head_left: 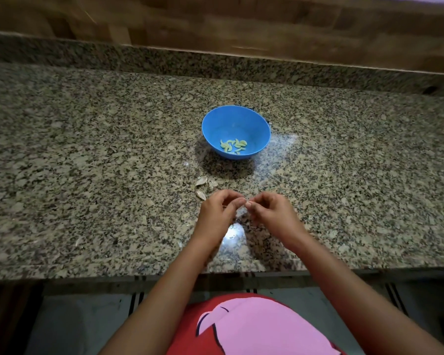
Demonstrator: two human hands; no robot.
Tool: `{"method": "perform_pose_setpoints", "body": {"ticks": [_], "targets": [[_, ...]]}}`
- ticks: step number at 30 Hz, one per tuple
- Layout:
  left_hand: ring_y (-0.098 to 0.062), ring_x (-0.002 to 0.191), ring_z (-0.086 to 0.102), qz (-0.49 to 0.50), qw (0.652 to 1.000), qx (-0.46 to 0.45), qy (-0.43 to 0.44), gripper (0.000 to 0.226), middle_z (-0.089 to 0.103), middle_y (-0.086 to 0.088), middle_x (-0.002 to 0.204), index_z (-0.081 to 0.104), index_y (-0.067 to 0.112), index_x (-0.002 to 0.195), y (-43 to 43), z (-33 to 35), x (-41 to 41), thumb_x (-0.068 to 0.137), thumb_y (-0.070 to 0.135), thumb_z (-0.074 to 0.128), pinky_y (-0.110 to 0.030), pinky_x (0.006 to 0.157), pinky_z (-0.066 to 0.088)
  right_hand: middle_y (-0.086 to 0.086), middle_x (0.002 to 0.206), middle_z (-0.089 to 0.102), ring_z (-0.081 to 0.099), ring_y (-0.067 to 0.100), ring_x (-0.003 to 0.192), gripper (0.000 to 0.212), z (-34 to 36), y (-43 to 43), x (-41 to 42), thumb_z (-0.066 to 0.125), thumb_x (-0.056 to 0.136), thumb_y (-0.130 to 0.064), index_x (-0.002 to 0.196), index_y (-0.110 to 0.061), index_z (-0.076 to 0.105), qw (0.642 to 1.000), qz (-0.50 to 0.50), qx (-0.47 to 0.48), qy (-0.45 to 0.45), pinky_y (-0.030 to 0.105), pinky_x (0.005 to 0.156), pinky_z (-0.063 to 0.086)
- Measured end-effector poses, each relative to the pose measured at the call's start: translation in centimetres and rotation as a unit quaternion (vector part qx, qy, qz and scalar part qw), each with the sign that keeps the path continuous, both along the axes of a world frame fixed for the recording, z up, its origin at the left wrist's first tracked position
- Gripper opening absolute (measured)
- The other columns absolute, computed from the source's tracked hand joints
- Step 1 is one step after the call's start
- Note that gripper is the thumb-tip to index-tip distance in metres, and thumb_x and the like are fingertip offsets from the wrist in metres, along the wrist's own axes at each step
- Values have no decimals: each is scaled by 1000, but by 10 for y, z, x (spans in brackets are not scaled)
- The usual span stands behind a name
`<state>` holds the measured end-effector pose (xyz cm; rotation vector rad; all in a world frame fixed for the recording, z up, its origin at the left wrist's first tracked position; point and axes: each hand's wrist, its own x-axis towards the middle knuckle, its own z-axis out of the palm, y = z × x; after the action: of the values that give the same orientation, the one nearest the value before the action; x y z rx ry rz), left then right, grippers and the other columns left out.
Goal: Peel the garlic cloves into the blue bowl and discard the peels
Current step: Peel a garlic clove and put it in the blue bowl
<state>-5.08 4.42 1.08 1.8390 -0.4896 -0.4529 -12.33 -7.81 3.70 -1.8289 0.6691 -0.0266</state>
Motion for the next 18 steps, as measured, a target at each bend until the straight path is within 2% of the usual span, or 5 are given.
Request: {"method": "perform_pose_setpoints", "body": {"ticks": [7, 13, 14, 16, 18], "targets": [[-11, 64, 51, 25, 987, -65, 147, 13, 60, -4, 73, 63, 6, 87, -9, 7, -1, 93, 15, 56, -26, 59, 45, 2, 68, 61, 58, 20, 60, 13, 17, 7, 5, 59, 92, -14, 79, -13, 58, 991, 24, -128, 2, 32, 55, 50], [-15, 66, 50, 16, 984, -96, 148, 17, 57, -3, 72, 56, 12, 80, -11, 8, 0, 96, 12, 49, -28, 59, 43, 8, 57, 53, 46, 12, 49, 22, 32, 6, 13, 47, 93, 4, 71, 1, 54, 956, -74, 282, 37, 19, 40, 39], [-16, 65, 49, 19, 983, -100, 153, 18, 56, -4, 72, 55, 12, 80, -12, 7, 0, 96, 12, 48, -27, 58, 42, 8, 59, 54, 47, 12, 50, 21, 31, 8, 14, 49, 93, 1, 72, 0, 54, 962, -69, 262, 39, 20, 43, 41], [-12, 62, 47, 32, 981, -96, 163, 19, 55, -3, 72, 54, 12, 79, -15, 7, 0, 97, 14, 47, -22, 54, 42, 5, 68, 55, 50, 14, 57, 15, 24, 10, 16, 56, 92, -8, 77, -6, 55, 999, -4, 12, 52, 26, 52, 44], [-9, 60, 47, 46, 981, -78, 174, 22, 55, 1, 71, 53, 12, 79, -20, 6, 1, 98, 15, 45, -21, 53, 43, 2, 76, 52, 46, 15, 66, 6, 15, 13, 14, 60, 86, -7, 84, -7, 55, 939, 87, -331, 13, 26, 59, 38]]}}
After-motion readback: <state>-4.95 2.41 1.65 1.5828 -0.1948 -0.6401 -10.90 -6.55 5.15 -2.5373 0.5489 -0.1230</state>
